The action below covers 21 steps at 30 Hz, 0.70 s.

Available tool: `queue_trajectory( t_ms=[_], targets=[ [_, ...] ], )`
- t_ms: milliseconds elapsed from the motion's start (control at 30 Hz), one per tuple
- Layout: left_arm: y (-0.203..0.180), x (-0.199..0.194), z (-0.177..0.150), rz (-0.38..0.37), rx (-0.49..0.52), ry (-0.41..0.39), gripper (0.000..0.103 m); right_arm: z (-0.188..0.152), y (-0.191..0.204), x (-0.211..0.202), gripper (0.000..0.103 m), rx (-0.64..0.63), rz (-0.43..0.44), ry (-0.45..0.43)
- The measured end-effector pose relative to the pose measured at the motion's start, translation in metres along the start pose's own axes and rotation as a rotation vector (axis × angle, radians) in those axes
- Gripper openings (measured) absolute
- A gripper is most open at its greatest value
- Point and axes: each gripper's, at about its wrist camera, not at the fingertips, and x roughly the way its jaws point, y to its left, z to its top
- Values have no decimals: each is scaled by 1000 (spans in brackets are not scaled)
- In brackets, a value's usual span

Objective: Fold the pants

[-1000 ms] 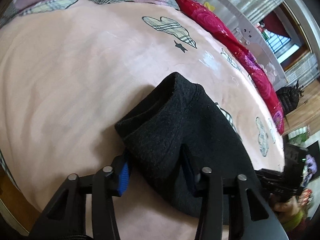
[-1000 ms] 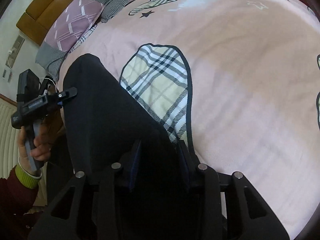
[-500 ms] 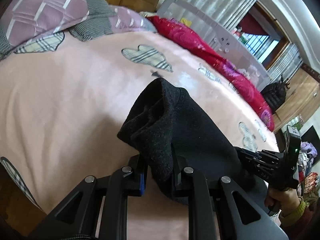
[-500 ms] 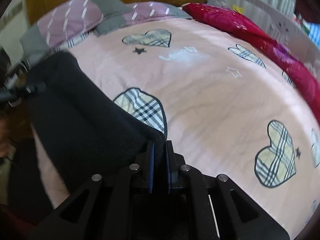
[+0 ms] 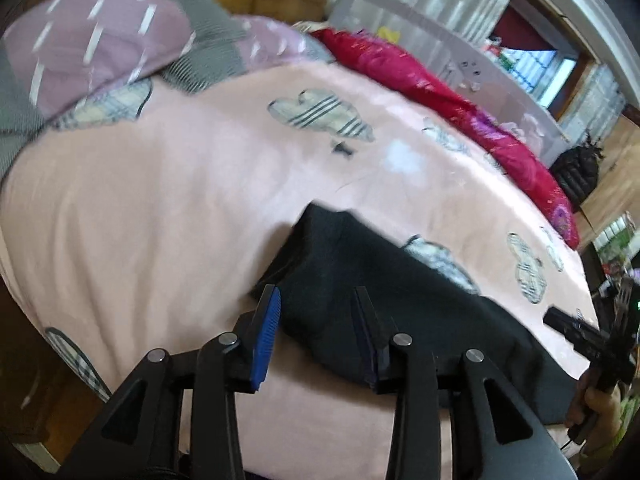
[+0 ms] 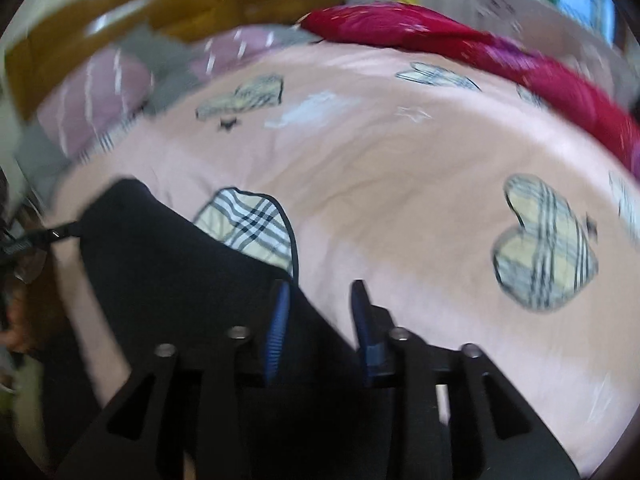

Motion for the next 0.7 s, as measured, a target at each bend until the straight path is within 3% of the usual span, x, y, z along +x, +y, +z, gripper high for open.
queue_trajectory(
  t_ms=[100,233,400,467,700],
  targets=[
    [-34,-9,4,-49,74,-4,48,-27,-20,-36,50,89,32,-39],
    [-89,0,-1,-105,186,34,48,-71,-43,-69,50,200,44,-53],
    [-166,20,-23,-182,331,116,49,-125,-65,-101,50,309,19,-64],
    [-197,28,-33,-229,382,162,53,-143,-74,-115,51,348,1,-76],
    [-298,49,-79,-385,607,326,55,-192,-101,-148,52,475,-41,-97]
  ],
)
